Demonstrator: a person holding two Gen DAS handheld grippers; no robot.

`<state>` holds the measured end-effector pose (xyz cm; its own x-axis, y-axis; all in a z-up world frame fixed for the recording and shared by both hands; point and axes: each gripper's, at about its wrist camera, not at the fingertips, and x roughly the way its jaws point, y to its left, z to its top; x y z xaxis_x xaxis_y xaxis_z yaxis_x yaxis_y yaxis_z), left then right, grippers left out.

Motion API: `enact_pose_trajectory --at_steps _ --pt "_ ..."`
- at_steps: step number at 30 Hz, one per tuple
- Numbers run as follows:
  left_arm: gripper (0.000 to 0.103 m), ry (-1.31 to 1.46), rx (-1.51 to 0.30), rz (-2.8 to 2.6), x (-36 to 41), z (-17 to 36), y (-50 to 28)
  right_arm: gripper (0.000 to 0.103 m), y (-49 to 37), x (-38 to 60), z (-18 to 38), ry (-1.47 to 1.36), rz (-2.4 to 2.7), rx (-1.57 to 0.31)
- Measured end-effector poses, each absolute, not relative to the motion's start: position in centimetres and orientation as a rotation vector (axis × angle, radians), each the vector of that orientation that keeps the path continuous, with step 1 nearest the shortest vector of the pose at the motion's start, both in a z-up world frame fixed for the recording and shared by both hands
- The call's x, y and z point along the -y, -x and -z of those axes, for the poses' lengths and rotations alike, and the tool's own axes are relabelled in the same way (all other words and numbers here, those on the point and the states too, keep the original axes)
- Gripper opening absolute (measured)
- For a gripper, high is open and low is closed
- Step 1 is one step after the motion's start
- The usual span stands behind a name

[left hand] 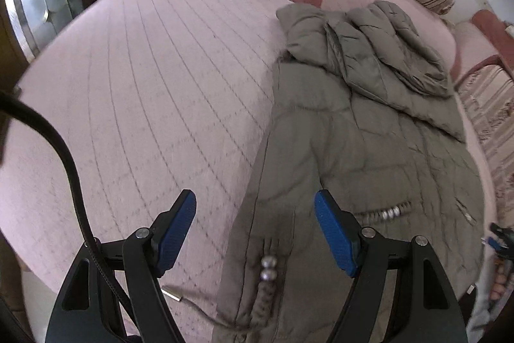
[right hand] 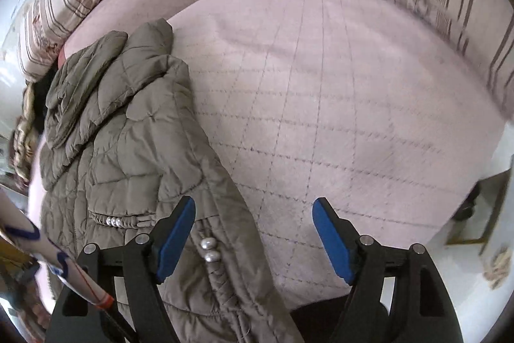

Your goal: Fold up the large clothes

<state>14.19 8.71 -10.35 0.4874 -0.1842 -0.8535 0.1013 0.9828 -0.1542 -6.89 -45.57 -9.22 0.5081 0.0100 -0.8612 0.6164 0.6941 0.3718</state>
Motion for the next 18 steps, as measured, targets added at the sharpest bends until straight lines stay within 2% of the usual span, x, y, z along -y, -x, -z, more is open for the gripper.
enact_pose_trajectory --at_steps 4,8,10,18 --pt "0.075 0.211 -1.109 0.220 -10.4 12.0 -14.4 0.080 6.6 45.8 10.9 -0.822 0.347 -0.962" --pt "0.076 0.377 -1.154 0.272 -11.8 13.6 -15.5 0.088 5.8 45.5 11.2 -0.830 0.321 -0.933" --pt "0.080 0.410 -1.158 0.311 -11.7 13.8 -15.8 0.088 5.0 45.2 11.3 -0.827 0.294 -0.934" --pt "0.080 0.559 -1.238 0.505 -10.7 14.9 -14.6 0.089 3.7 43.9 11.7 -0.815 0.189 -0.949"
